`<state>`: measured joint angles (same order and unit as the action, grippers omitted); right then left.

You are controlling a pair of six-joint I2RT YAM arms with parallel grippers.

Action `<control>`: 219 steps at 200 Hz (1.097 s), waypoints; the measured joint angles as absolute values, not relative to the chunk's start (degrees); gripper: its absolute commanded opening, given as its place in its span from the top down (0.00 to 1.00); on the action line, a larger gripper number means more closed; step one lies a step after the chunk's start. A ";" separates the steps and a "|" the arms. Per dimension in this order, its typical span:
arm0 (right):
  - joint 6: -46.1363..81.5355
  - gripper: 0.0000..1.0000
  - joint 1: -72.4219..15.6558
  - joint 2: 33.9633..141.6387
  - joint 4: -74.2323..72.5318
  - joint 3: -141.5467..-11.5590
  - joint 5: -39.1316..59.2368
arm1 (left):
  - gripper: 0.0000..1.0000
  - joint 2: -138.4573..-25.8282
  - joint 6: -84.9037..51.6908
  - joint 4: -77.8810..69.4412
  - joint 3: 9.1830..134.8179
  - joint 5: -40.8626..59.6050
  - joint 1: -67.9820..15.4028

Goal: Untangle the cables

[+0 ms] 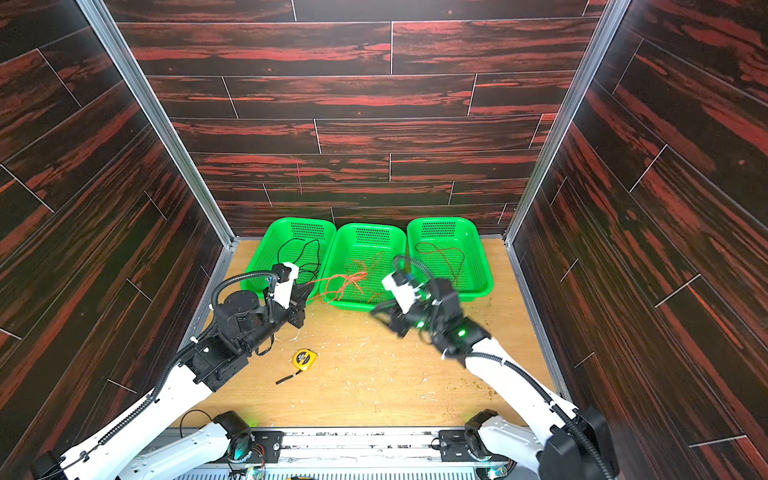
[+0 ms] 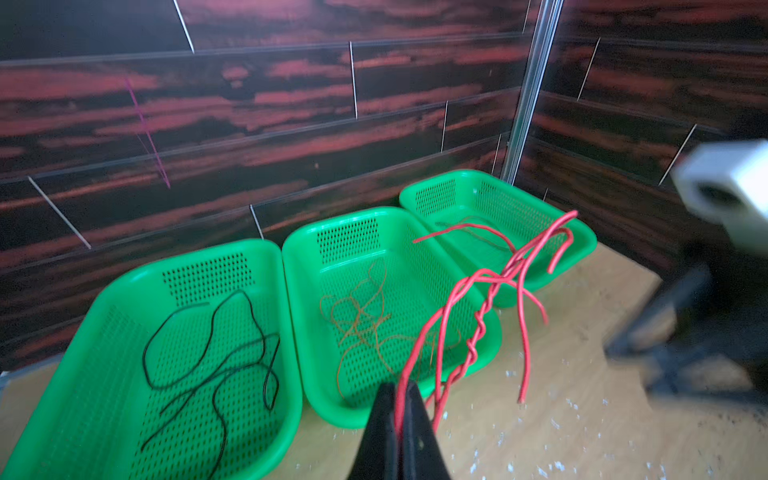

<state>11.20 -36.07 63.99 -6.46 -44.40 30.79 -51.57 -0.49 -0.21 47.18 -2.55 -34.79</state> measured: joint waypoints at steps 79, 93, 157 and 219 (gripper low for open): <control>20.67 0.66 -42.15 69.69 -26.96 -43.51 23.94 | 1.00 -50.22 -0.47 -3.51 44.51 -2.63 -34.85; 21.08 0.66 -42.85 71.37 -28.10 -44.86 22.98 | 1.00 -49.80 -0.47 -3.60 44.03 -2.66 -34.85; 23.38 0.65 -44.03 76.95 -29.58 -49.84 15.59 | 1.00 -49.65 -0.43 -4.38 43.90 -2.66 -35.29; 24.82 1.00 -44.53 80.66 -29.30 -53.41 13.74 | 1.00 -49.54 0.49 -4.64 42.68 -3.64 -35.75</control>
